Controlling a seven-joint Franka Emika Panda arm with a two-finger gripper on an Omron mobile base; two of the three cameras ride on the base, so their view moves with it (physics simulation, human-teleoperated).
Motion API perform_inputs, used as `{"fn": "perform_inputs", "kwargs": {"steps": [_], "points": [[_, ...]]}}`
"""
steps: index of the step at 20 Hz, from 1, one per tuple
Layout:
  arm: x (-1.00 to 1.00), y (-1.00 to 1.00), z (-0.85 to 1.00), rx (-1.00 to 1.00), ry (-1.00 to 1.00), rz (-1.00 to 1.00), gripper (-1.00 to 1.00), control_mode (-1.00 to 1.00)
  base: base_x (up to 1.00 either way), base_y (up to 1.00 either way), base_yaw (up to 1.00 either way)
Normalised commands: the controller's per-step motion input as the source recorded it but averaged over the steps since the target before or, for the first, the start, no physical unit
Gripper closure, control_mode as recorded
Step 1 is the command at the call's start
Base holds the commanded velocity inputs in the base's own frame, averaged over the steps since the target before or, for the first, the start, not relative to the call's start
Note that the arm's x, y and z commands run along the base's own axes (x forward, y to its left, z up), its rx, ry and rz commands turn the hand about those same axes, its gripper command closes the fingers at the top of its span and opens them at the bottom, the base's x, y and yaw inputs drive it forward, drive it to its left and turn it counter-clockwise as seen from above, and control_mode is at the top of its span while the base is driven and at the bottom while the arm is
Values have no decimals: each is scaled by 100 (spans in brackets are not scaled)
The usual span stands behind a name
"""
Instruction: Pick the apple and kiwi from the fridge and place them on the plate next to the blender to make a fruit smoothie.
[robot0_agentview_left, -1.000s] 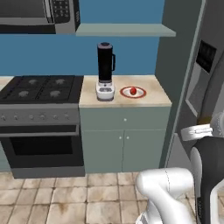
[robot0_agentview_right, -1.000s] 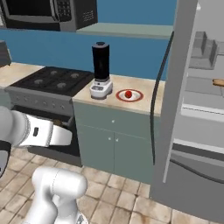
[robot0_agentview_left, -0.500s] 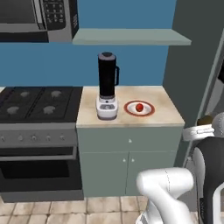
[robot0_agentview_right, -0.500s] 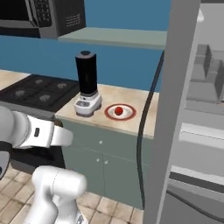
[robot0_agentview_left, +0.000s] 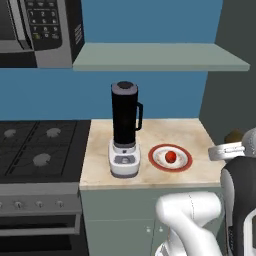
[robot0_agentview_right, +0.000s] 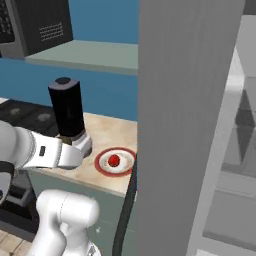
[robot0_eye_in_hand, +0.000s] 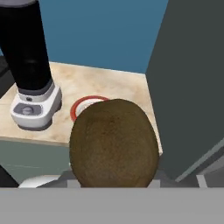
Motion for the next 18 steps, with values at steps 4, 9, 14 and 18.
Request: {"fn": "perform_inputs", "kwargs": {"steps": [4, 9, 14, 18], "points": [[38, 0, -50, 0, 15, 0, 100, -100, 48, 0, 0], [89, 0, -100, 0, 42, 5, 100, -100, 0, 0, 0], [100, -6, -99, 3, 27, 7, 100, -100, 0, 0, 0], [100, -36, -73, 14, 8, 6, 100, -100, 0, 0, 0]]}}
